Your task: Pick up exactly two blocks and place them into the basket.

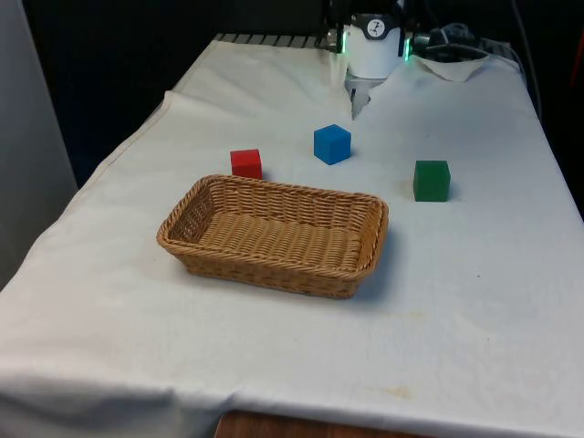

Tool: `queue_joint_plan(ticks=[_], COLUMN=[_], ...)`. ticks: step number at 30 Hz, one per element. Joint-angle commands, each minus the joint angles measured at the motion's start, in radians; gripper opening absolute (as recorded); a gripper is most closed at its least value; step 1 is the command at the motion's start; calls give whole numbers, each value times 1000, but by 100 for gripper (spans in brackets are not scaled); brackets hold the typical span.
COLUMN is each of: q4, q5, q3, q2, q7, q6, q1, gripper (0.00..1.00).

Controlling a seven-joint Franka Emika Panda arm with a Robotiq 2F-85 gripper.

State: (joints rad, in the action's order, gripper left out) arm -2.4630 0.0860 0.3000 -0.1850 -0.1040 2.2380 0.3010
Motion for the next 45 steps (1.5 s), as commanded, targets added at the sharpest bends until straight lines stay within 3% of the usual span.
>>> queue_joint_plan(ticks=[1,2,4,6,11,13,20,21,29,30,31,36,39,40,41,45], q4=[-23,-50,-39,-89,-160,-157,-249,-236,-316,-311,-321,-334,-335,-327,-335,-335], q5=[12,10,0,7,2,0,-9,-2,-25,-8,-28,-68,-105,-90,-119,-189], q3=[-1,2,2,8,26,27,73,68,138,132,144,172,178,170,178,173], q2=[-14,-22,-12,-33,-50,-43,-58,-50,-47,-48,-45,-7,20,33,29,69], q7=[-8,-4,1,2,19,19,70,58,137,122,143,188,219,208,230,275], q6=[26,50,34,86,155,148,248,232,331,318,339,388,412,405,419,454], q1=[-4,-5,-1,-7,-7,-4,-9,-8,-3,-8,-2,1,0,-8,0,1], gripper=[100,100,100,100,100,100,100,100,100,100,100,100,100,100,100,100])
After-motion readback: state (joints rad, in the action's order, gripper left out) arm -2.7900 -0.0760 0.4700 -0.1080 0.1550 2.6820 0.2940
